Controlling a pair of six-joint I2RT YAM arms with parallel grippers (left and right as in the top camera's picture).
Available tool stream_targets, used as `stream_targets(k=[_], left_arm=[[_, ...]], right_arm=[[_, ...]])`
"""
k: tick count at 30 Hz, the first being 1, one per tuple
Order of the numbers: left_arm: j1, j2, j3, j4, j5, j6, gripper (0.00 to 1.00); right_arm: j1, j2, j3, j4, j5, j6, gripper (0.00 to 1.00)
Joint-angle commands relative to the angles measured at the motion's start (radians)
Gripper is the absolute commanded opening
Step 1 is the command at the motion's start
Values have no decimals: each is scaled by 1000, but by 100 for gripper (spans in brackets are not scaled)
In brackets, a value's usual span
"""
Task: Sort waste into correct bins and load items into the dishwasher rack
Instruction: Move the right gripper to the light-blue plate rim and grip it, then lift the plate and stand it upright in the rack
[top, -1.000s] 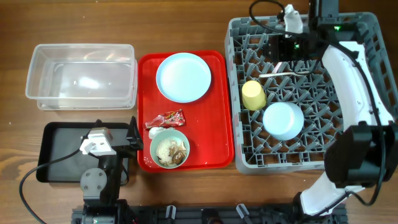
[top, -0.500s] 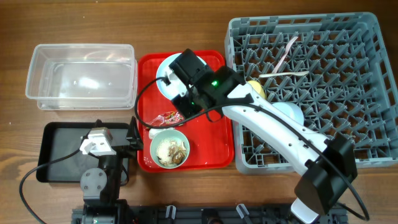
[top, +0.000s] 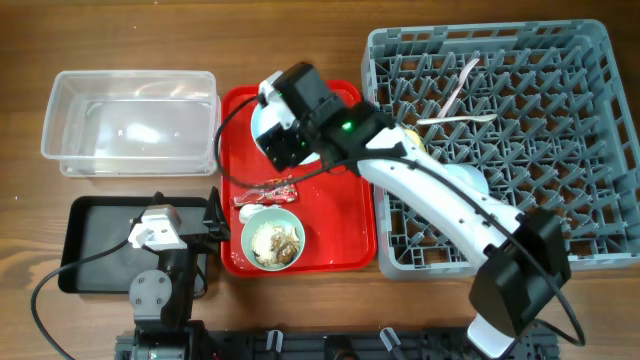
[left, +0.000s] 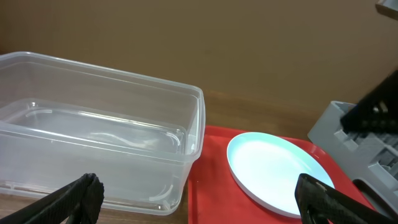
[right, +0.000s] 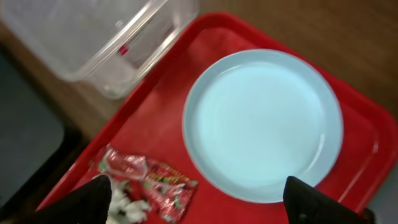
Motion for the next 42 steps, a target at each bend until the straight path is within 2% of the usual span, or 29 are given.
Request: stream_targets(k=[1, 2, 4, 5, 10, 14, 19, 23, 25, 27, 29, 31, 34, 35, 39, 42], left_arm=[[-3, -1, -1, -8, 8, 19, 100], [-3, -1, -1, -8, 8, 19, 100], [-3, -1, -1, -8, 8, 19, 100], [-3, -1, -1, -8, 8, 19, 100], [-3, -1, -1, -8, 13, 11, 100], [-3, 1, -1, -8, 12, 11, 100], [-3, 1, -1, -8, 12, 11, 100], [-3, 1, -1, -8, 12, 11, 100], [-3, 1, -1, -8, 12, 12, 100], [-3, 1, -1, -8, 12, 11, 100], [-3, 1, -1, -8, 12, 11, 100], [-3, 1, -1, -8, 12, 11, 100], [-3, 1, -1, -8, 12, 11, 100], [-3, 1, -1, -8, 12, 11, 100], [-3, 1, -1, -8, 12, 11, 100], [-3, 1, -1, -8, 12, 11, 100]], right_arm=[[-130, 23, -6, 28, -145, 35, 89], [-163, 23, -6, 28, -216, 35, 90], [-209, 23, -6, 24, -319, 35, 98], [-229, 23, -6, 24, -335, 35, 100], [-240, 23, -6, 18, -363, -2, 99], [-159, 52, -6, 44, -217, -47, 81], [-43, 154, -6, 157, -134, -47, 77], [42, 279, -6, 270, 55, -48, 73], [54, 323, -6, 291, 82, -48, 72], [54, 358, -6, 292, 63, -47, 66], [54, 380, -6, 282, 63, -47, 49], [54, 399, -6, 262, 63, -47, 40], [54, 414, -6, 245, 63, -47, 39], [54, 415, -6, 240, 64, -47, 35], [54, 412, -6, 211, 64, -47, 4], [51, 360, 53, 189, 64, -15, 4]])
